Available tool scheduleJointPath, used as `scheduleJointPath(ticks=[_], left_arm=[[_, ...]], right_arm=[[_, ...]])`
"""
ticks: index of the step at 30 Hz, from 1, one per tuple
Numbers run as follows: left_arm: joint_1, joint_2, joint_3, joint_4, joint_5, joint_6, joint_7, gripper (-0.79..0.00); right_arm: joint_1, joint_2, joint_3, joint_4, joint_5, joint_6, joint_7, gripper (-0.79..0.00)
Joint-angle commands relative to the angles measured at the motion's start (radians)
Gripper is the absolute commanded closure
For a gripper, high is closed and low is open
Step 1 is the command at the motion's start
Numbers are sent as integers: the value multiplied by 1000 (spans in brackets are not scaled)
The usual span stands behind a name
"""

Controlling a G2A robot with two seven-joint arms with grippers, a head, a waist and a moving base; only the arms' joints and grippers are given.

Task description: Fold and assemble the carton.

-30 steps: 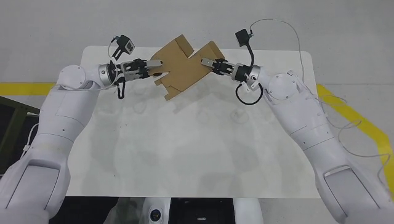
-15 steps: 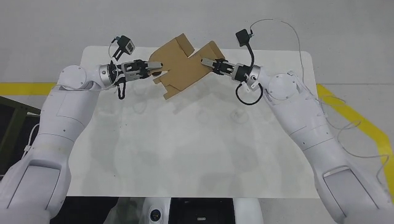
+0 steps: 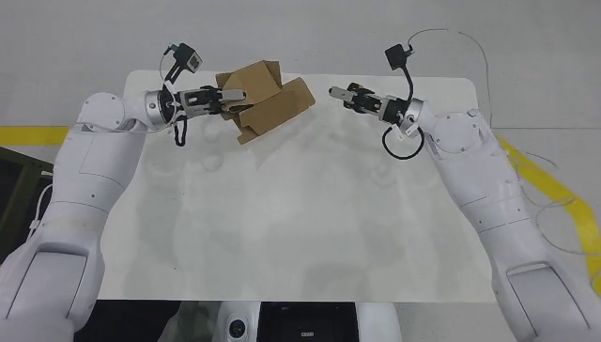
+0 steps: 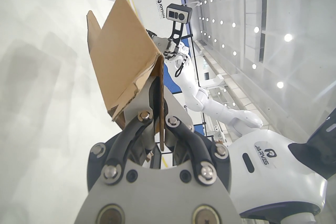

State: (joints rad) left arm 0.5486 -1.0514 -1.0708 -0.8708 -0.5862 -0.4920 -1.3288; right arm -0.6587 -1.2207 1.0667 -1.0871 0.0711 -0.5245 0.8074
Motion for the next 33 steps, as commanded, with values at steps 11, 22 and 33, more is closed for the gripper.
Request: scheduleJointPath(ticks=[11,22,33], left_arm=[[63,44,21,-126,105,-27,27,0],[75,76,78,-210,72,-22,23,0],[93,109,100,-300,-47,21,-20,0]], right_arm=[[23,-6,-34,-8,329,-145,343,-785],[105,-34,-175,33,364,-147,341,-379],[166,-39,-246,132,360,-172,316,-369]])
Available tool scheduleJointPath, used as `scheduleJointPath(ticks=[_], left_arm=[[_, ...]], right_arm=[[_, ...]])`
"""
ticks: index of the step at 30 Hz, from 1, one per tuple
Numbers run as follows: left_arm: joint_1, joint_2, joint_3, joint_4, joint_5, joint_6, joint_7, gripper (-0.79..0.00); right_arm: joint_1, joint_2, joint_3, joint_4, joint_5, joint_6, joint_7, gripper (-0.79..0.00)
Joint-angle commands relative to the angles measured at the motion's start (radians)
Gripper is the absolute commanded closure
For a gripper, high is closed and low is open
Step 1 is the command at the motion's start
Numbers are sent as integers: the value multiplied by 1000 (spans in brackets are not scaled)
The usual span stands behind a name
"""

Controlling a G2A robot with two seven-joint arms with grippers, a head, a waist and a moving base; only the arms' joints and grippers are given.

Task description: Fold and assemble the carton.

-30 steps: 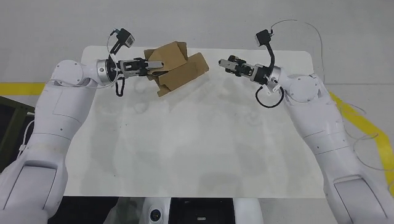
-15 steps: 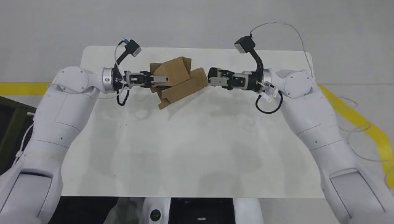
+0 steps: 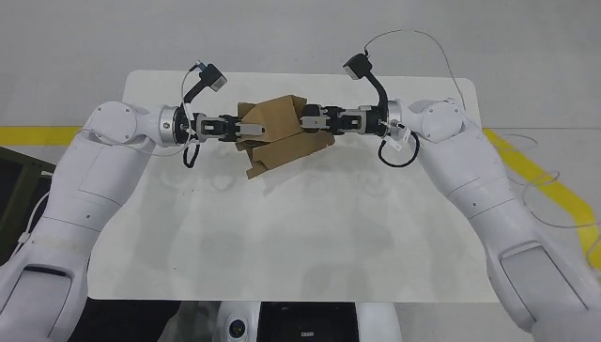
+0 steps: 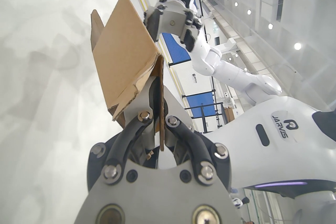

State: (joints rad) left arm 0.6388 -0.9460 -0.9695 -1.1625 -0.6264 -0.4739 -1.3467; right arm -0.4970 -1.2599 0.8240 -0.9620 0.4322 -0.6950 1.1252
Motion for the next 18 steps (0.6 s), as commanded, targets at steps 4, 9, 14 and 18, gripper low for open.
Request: scheduleJointPath(ticks=[4,9,14,18], left_arm=[[11,16,-6,-33,-18,6,-5,0],[16,28,-1,-49,-26,1,-1,0],[17,35,12,-62,-27,-7,7,0],[15,40,23,-66,-28,-13,13,0]], right_arm=[[19,-2,-21,29,2,-7,-7,-372],[29,-8,-51,32,26,-6,-6,-376],[44,-16,-79,50,49,-7,-7,-376],[54,-25,-103,56,77,-3,-3,-372]])
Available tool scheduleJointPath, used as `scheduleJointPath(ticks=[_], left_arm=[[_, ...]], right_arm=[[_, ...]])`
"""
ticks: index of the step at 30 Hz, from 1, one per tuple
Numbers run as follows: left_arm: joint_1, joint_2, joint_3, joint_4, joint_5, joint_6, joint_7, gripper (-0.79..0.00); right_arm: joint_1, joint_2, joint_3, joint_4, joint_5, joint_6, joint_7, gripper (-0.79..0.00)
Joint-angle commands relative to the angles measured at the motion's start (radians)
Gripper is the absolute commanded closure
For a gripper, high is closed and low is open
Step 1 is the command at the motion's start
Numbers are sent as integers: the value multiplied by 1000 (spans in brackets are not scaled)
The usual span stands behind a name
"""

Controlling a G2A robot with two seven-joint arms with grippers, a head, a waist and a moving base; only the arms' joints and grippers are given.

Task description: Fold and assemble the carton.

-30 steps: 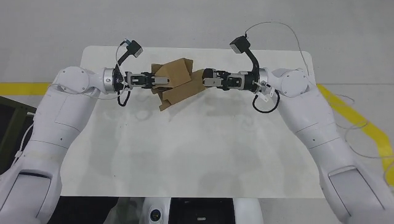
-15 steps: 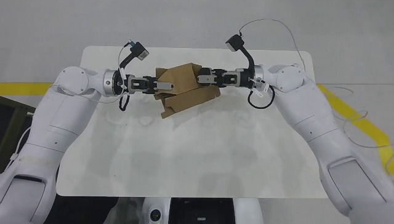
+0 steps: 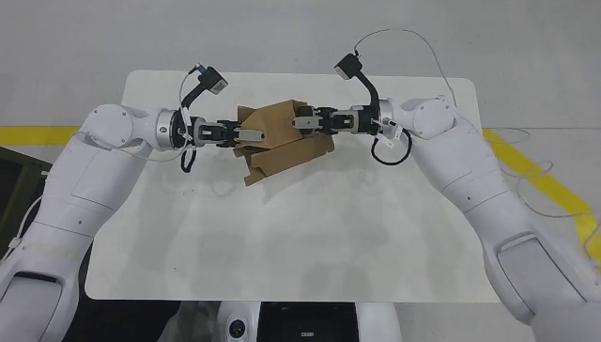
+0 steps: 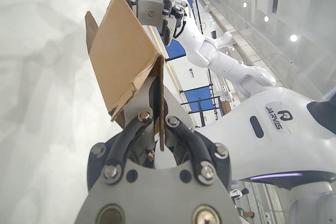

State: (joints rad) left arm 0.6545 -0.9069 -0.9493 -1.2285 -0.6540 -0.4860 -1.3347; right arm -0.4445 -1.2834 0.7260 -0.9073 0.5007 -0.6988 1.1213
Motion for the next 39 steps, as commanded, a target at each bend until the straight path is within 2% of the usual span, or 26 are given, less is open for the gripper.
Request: scheduleJointPath(ticks=[1,14,32,35,39], left_arm=[[-2,2,6,-1,-2,-3,3,0],[-14,16,42,3,-6,-21,21,0],[-29,30,88,1,-21,-33,34,0],[-30,32,94,-2,-26,-33,34,0],[-32,35,100,-4,-29,-36,36,0]], right_arm=[[3,-4,-10,2,19,1,1,-372],[16,-15,-46,27,113,26,26,-342],[40,-23,-100,26,140,45,45,-305],[45,-25,-109,31,141,46,47,-265],[50,-27,-118,39,146,45,45,-148]])
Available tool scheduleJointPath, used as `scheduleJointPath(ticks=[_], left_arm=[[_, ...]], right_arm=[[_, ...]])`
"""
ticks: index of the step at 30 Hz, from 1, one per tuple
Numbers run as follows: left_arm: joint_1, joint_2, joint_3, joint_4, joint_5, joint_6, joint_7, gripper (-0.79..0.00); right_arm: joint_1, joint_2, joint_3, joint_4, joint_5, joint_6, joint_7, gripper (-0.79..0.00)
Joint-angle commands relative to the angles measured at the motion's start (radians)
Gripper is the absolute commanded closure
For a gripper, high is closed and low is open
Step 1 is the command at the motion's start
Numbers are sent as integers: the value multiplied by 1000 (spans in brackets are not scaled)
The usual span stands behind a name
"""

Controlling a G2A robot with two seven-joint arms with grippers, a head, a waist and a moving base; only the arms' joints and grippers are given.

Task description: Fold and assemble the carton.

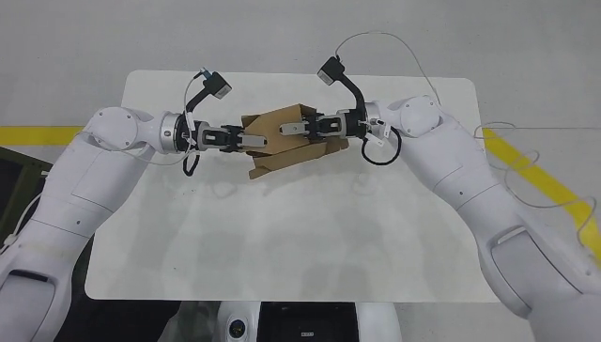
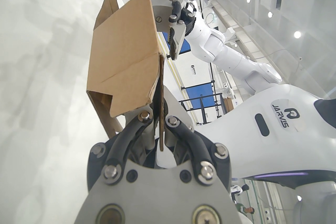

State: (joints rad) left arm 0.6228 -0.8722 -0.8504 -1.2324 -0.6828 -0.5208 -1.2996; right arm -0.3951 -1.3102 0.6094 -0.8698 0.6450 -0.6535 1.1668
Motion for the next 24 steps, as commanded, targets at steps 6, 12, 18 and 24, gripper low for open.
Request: scheduleJointPath(ticks=[6,12,18,24], left_arm=[[-2,5,12,-1,-16,8,-8,0],[-4,6,19,9,-27,13,-13,-748],[-9,2,20,25,-68,21,-21,-785],[-5,-4,4,34,-142,42,-42,-785]], right_arm=[[5,-1,-11,10,5,-2,-2,0],[7,1,-14,19,6,-13,-13,0],[10,3,-13,32,5,-26,-26,0],[13,3,-13,50,-16,-42,-42,0]])
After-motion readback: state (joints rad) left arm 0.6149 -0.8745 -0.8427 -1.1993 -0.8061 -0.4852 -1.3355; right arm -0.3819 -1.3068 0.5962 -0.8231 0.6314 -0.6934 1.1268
